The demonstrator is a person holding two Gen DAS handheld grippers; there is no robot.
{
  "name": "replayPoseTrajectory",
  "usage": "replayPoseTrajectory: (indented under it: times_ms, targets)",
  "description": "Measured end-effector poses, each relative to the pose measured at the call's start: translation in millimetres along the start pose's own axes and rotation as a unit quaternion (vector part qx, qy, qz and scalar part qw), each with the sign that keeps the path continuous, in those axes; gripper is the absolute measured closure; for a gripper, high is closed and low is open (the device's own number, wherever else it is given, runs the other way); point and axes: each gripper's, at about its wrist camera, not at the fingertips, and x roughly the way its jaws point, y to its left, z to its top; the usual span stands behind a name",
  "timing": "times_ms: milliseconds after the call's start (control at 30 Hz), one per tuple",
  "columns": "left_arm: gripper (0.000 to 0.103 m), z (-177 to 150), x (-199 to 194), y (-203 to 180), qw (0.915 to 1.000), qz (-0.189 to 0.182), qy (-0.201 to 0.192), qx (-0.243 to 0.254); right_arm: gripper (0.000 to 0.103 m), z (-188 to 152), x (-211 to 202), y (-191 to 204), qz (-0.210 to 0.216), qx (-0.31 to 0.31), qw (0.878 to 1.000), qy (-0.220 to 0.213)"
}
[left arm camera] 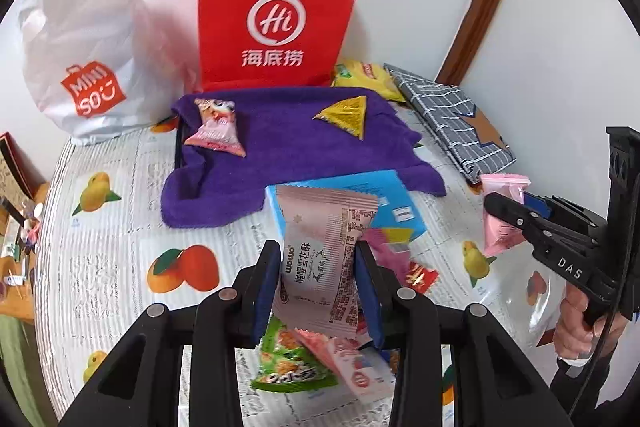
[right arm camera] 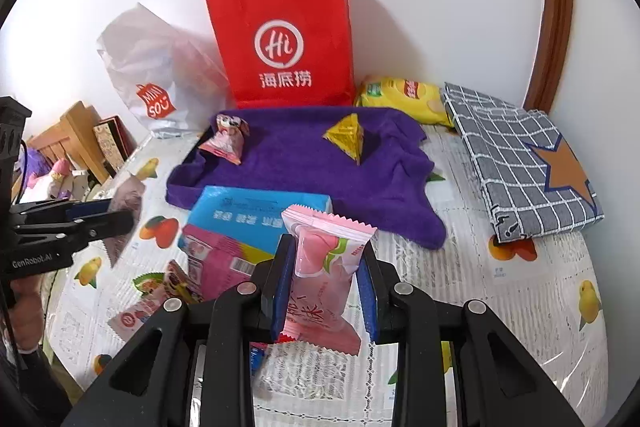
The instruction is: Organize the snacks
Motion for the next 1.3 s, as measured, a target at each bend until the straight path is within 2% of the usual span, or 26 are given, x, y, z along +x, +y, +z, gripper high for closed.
replayPoseTrajectory:
  times_ms: [400, 733, 1033, 1300]
  targets:
    - [0.067, 13.7, -10.6, -15.2, 0.9998, -0.001, -0.02, 0.01, 0.073, 17.3, -18.7, 6.0, -0.01, -0.008, 1.0, -0.029]
    - [0.067, 27.3, -10.2, -13.5, 0.9996, 0.003, -0.026, 0.004, 0.073, 33.0, -25.5, 6.4, -0.014, -0.01, 0.999, -0.05]
    - [0.067, 42.6, 5.0, -2.9, 0.9998, 0.0, -0.018, -0.011, 0.073, 46.8, -5.7, 0.7, -0.013, -0.004, 0.999, -0.045]
    - [0.067, 69.5, 26.9, 12.1, 0.9996, -0.003, -0.011, -0.024, 0.073, 71.1, 24.1, -2.7, -0.014, 0.001, 0.999, -0.042]
